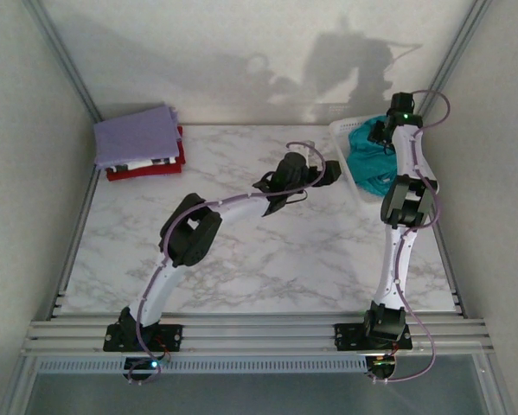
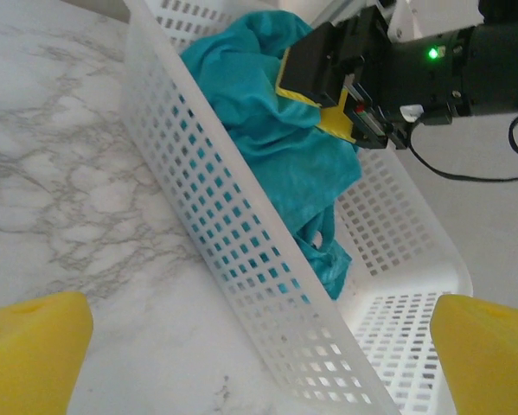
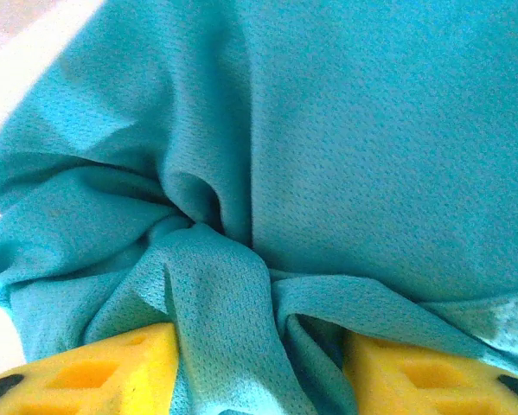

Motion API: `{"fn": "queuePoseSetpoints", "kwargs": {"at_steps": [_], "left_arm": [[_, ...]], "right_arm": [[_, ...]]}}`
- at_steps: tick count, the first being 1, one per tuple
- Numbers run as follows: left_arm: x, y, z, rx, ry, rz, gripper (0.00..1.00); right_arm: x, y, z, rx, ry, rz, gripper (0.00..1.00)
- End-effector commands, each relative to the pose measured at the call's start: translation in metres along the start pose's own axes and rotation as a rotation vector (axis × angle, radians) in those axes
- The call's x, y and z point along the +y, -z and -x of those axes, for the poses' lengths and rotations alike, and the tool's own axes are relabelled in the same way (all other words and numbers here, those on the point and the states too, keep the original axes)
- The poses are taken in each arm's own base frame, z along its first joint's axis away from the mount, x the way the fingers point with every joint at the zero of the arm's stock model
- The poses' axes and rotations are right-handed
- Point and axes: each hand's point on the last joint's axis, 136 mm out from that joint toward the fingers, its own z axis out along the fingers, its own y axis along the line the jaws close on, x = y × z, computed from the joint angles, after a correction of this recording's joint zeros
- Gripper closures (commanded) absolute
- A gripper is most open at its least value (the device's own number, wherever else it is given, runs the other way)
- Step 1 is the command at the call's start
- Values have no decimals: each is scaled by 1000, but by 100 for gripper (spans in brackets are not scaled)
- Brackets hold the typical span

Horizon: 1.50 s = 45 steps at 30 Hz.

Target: Fold and stack the t-shirts

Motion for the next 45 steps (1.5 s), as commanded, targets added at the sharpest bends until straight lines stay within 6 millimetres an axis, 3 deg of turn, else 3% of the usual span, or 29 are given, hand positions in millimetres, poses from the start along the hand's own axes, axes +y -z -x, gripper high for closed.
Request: {"fn": "queuePoseSetpoints", "kwargs": {"at_steps": [1,5,9,15,21,25,32,36,45], "left_arm": [[5,2,14,-11,27,3,0],[11,10,18,-17,19,27,0],[13,17,24,-31,-20,57,0],[31,32,43,-38,2,102,0],[36,57,55,-80,60,68,0],[38,74,55,-53,56,108,0],[46,108,64,-34,127,74,0],[61,135,71,-49,133,112,0],[101,195,92,-91,114,231,0]], "right_arm": [[13,-12,7,-42,-29,61,55],[19,-10,10,-50,-34,91,81],[27,12,23,-91,-34,124,100],[46,74,43,-187,-36,165,100],[71,126,31,-231,-26,148,100],[62,193,27,-304,13,32,100],[107,318,9,-439,130,223,100],[126,388,6,-542,171,324,100],[165,519,-10,-679,211,664,100]]}}
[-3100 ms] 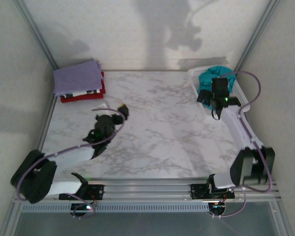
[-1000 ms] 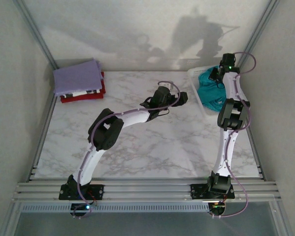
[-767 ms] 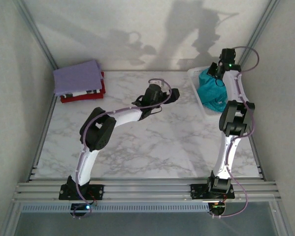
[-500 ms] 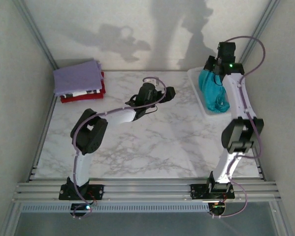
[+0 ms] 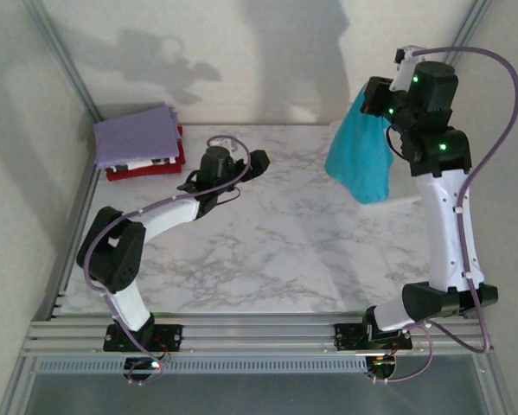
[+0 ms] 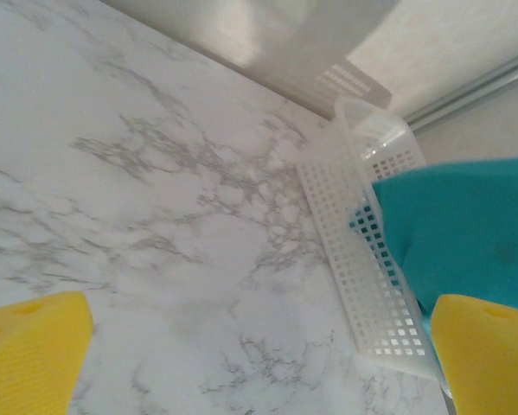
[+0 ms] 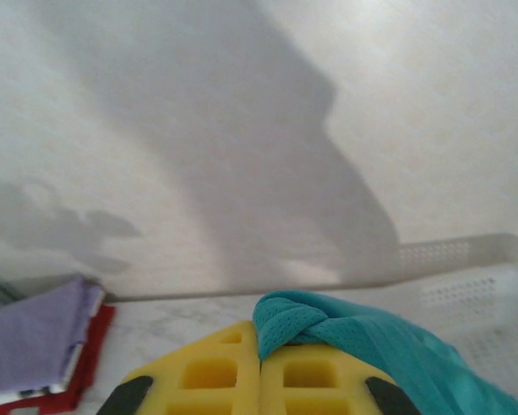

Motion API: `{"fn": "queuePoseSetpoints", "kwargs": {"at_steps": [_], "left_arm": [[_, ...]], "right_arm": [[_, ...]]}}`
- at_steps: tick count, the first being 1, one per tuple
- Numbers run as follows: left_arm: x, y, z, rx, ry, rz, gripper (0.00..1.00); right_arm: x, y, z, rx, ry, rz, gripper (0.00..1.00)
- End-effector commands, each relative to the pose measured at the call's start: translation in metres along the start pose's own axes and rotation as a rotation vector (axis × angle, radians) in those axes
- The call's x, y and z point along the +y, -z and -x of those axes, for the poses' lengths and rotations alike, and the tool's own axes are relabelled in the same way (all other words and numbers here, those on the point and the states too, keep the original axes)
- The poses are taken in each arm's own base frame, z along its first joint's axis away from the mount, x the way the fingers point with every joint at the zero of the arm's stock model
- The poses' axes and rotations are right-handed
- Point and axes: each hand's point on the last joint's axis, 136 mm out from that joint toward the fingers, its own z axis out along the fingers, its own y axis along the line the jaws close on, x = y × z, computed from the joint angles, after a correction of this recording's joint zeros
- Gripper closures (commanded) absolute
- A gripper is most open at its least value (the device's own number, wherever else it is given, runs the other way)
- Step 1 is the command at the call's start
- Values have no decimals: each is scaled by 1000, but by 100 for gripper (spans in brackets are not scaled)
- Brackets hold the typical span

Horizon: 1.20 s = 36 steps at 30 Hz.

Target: Fold and stack the t-shirts

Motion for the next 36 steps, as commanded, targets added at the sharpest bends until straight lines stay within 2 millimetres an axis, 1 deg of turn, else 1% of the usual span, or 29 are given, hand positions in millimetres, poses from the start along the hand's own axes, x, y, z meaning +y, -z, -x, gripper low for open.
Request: {"fn": "queuePoseSetpoints", "kwargs": {"at_steps": [1,3,5,7,8,10,13,15,17,18,19,20,21,22,23,25,26,29,31,33,36], "left_arm": [[5,21,14,-14,-40,20,0],[5,34,23,-27,-69,14,0],[7,48,33,-53,-84,17,0],[14,61,45,-73,-86,38,0],[18,68,51,-79,-84,54,0],[26,82,58,-89,-88,74,1],[41,104,63,-109,-86,112,0],[56,120,62,-119,-73,150,0],[73,131,57,-121,-60,190,0],[80,136,53,-118,-58,204,0],[84,138,48,-111,-64,214,0],[88,140,43,-96,-75,227,0],[92,142,38,-81,-83,243,0],[96,144,34,-71,-84,256,0],[97,146,29,-59,-84,259,0],[94,147,20,-31,-89,241,0],[91,149,17,-22,-93,233,0],[82,147,5,11,-108,225,0],[76,140,-7,50,-130,225,0],[63,126,-24,113,-161,216,0],[24,103,-52,200,-233,168,0]], "right_arm": [[48,39,29,-78,-4,189,100],[62,52,38,-93,-4,234,100],[77,56,37,-79,-22,291,100],[95,54,28,-43,-41,351,100],[105,50,16,-6,-48,374,100],[123,38,-14,71,-42,407,100],[142,9,-77,222,-23,411,100],[156,-11,-129,357,-35,424,100],[170,-29,-177,482,-36,437,100],[173,-41,-202,547,-32,422,100],[174,-50,-220,594,-33,403,93],[171,-62,-236,636,-44,370,75],[166,-76,-248,661,-53,336,57],[159,-87,-253,674,-54,306,53],[149,-97,-255,692,-58,268,51],[133,-111,-247,708,-82,229,48],[127,-113,-240,711,-89,219,47],[115,-108,-226,693,-61,176,46],[99,-100,-223,678,-45,119,45],[69,-94,-216,642,-61,45,44],[18,-81,-194,603,-180,-25,44]]}}
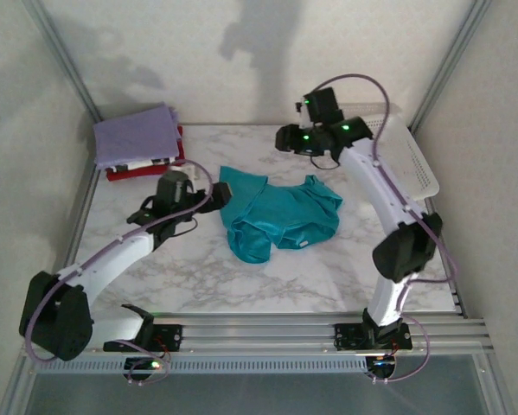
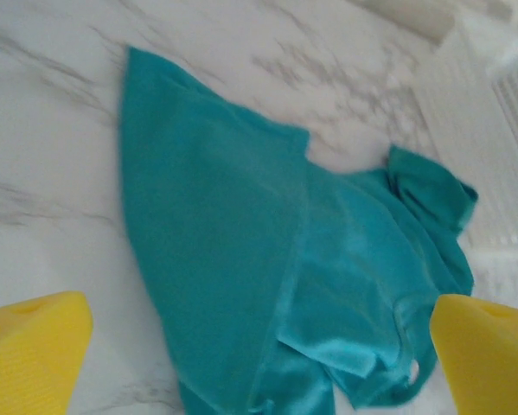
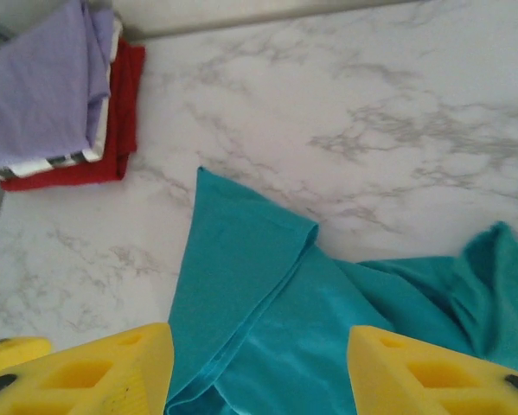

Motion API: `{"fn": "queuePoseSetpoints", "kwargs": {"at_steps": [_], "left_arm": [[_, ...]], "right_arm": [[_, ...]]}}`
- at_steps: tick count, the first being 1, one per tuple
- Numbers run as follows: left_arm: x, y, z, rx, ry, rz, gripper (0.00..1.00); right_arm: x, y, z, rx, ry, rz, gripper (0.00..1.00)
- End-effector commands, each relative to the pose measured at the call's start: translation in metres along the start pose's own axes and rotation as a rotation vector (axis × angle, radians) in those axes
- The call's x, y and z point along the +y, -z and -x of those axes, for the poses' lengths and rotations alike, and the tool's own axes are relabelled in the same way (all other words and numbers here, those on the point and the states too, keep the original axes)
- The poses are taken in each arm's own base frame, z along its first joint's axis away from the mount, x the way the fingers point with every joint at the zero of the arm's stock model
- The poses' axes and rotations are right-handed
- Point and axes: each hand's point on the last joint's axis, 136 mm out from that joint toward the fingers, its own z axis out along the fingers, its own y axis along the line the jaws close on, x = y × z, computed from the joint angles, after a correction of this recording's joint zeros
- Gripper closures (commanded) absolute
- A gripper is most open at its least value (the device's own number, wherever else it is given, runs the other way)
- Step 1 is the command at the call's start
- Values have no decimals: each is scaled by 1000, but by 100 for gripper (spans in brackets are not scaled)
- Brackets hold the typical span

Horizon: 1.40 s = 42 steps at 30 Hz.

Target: Fold and stack the t-shirts

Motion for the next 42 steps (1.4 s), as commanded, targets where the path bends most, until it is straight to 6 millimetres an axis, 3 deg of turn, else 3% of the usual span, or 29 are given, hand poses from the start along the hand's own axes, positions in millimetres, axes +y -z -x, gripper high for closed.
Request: {"fn": "queuePoseSetpoints", "kwargs": {"at_steps": [1,4,10,15,18,22,27,31,37,42], "left_arm": [[-45,-15,-13,60,-108,-22,0],[-82,-36,-30,106,-212,-12,0],[-162,-80,-71,240,-401,-84,3],[-200,-119,-113,327,-523,-68,5],[-204,-141,-138,380,-589,-23,11],[-204,-164,-154,404,-578,-5,21],[-200,-180,-171,435,-589,13,22],[-215,-188,-197,516,-602,-99,22],[-227,-200,-200,505,-571,-127,24],[-211,-218,-200,500,-499,-73,35]], "right_arm": [[-59,43,13,-65,-139,-81,44],[-90,72,16,-119,-200,-111,43],[-131,94,-1,-144,-320,-120,43],[-167,109,-15,-182,-368,-180,42],[-185,114,-23,-176,-400,-209,41],[-193,120,-31,-155,-448,-162,38],[-198,132,-37,-137,-428,-174,37],[-195,135,-39,-151,-452,-134,36],[-185,130,-42,-140,-481,-66,36],[-184,132,-40,-144,-485,-53,36]]}}
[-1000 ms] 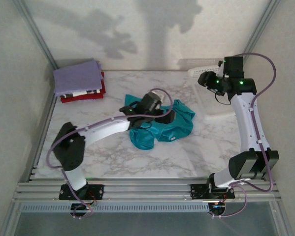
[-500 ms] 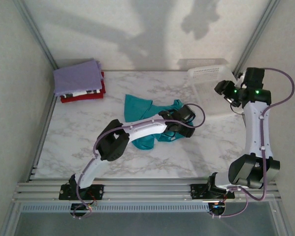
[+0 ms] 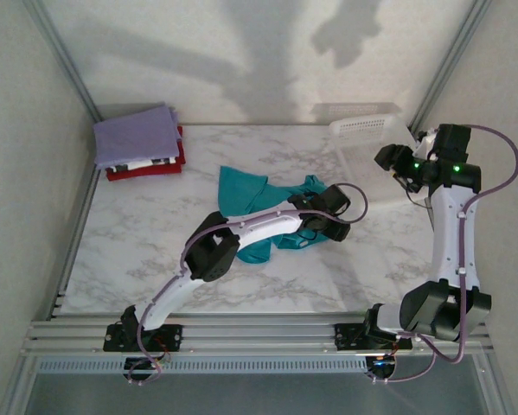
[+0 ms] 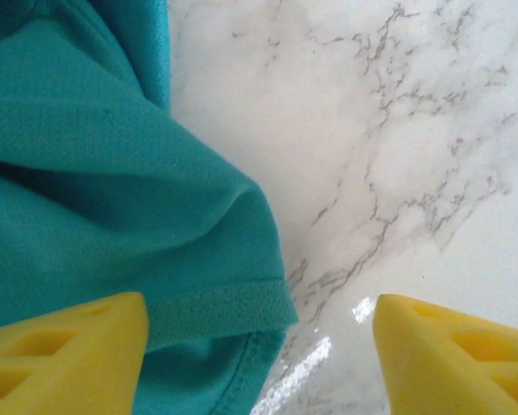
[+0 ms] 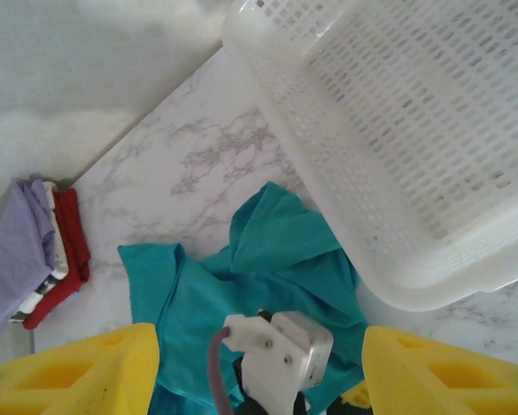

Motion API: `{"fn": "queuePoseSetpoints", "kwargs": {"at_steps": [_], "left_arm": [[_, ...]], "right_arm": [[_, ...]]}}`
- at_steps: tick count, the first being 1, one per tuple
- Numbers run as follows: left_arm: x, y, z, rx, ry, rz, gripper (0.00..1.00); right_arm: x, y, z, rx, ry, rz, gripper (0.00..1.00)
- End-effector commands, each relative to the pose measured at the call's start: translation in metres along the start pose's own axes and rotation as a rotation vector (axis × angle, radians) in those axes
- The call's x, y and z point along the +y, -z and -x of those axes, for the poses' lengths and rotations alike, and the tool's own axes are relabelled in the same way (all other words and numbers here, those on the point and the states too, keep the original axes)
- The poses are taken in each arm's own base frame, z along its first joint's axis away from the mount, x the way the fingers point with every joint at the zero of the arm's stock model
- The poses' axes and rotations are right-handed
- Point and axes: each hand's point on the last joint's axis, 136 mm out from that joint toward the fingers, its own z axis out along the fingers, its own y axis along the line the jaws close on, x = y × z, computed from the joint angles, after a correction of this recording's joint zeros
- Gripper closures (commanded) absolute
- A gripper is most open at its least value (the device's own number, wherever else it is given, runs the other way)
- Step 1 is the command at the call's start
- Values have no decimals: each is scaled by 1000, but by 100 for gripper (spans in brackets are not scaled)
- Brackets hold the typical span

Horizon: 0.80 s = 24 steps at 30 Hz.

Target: Fold and stack the t-shirts

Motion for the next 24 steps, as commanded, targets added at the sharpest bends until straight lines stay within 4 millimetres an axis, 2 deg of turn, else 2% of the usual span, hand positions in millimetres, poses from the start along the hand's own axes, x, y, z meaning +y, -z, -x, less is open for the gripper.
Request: {"fn": "queuePoseSetpoints", "kwargs": {"at_steps": [1,6,9,10,12,14,17,20,22,24], "left_arm": [[14,-16,-7,24,70,15,37],[16,-18,-5,15,65,15,47],[18,-12,-4,13,55,19,67],[22,-4,1,-2,61,22,75],[29,13,14,-44,93,9,83],[43,37,33,-108,135,-6,90],[69,89,63,-213,179,-2,96],[96,157,90,-337,196,34,98],[123,207,101,-391,225,69,100],[149,247,103,-416,260,69,100]], "right_arm": [[4,3,-2,3,-12,33,36],[6,8,0,-3,-1,32,35],[6,9,0,-4,-2,31,36],[6,9,0,-3,-5,30,36],[7,10,-3,7,-8,35,36],[8,11,-7,10,-9,42,36],[8,12,-13,10,-13,56,36],[13,9,-21,31,-7,73,36],[19,7,-28,48,4,86,36],[28,2,-37,66,23,104,36]]}}
